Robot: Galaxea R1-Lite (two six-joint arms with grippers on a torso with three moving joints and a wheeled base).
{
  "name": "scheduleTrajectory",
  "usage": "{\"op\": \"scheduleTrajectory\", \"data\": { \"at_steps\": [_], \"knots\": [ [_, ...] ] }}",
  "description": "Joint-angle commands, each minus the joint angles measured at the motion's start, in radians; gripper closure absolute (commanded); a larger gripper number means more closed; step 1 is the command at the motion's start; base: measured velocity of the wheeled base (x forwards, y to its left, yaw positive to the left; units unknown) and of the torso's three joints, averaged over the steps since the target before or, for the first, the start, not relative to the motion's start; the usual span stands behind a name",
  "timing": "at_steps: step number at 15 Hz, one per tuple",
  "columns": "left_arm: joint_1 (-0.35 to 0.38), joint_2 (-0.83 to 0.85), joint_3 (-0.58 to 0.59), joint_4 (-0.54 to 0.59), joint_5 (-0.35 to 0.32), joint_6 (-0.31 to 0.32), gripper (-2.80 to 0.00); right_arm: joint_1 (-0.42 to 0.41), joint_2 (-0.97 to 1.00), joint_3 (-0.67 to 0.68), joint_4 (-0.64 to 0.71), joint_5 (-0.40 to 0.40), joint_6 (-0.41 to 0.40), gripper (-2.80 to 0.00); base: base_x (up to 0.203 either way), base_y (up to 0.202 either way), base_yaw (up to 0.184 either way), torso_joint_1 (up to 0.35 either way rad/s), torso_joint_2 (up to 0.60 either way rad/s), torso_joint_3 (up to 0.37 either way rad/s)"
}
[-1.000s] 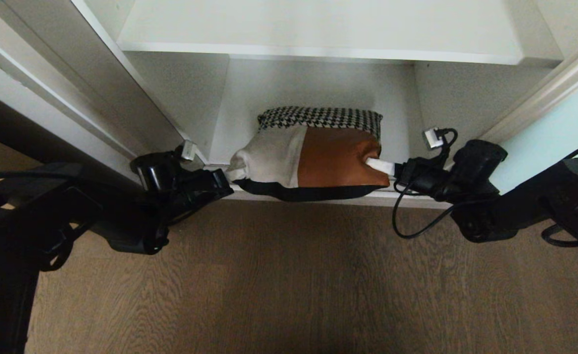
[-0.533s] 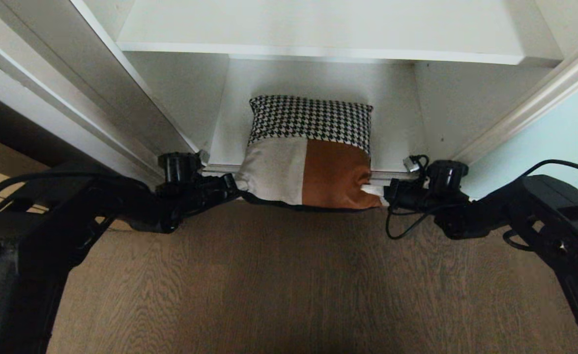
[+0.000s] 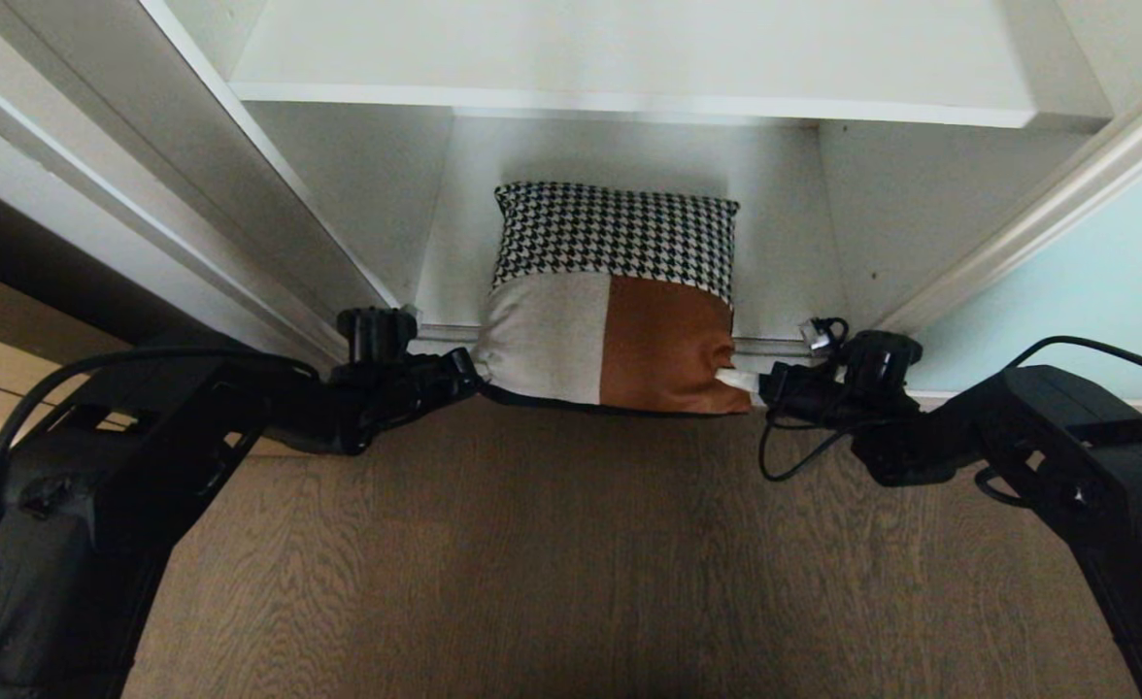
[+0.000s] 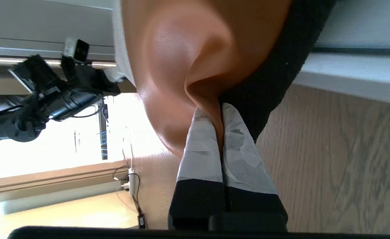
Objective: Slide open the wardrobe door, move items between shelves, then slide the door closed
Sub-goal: Place the pillow on the lower shelf
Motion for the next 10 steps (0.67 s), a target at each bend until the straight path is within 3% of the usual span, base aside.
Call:
{"op": "scheduleTrajectory", "data": {
  "at_steps": [1,4,8,10],
  "knots": [
    [-0.010,0.002,0.011,-0.004,0.000,0.001,0.00,-0.012,0.001,-0.010,-0.006,0.009,0.004,0.00,0.000,0.000,0.000,0.000,0.00,0.000],
    [-0.010,-0.012,0.050,-0.004,0.000,0.007,0.00,-0.012,-0.006,0.002,-0.005,0.011,0.006,0.00,0.034,0.000,0.000,-0.003,0.00,0.001],
    [-0.010,-0.008,0.106,-0.127,0.000,0.011,0.00,-0.011,-0.010,0.011,-0.007,0.009,0.003,0.00,0.192,0.000,0.003,0.002,0.00,0.002],
    [-0.011,-0.009,0.110,-0.134,0.000,0.012,0.00,-0.011,-0.010,0.014,-0.010,0.009,-0.002,0.00,0.194,0.000,0.000,0.002,0.00,-0.001]
  ]
}}
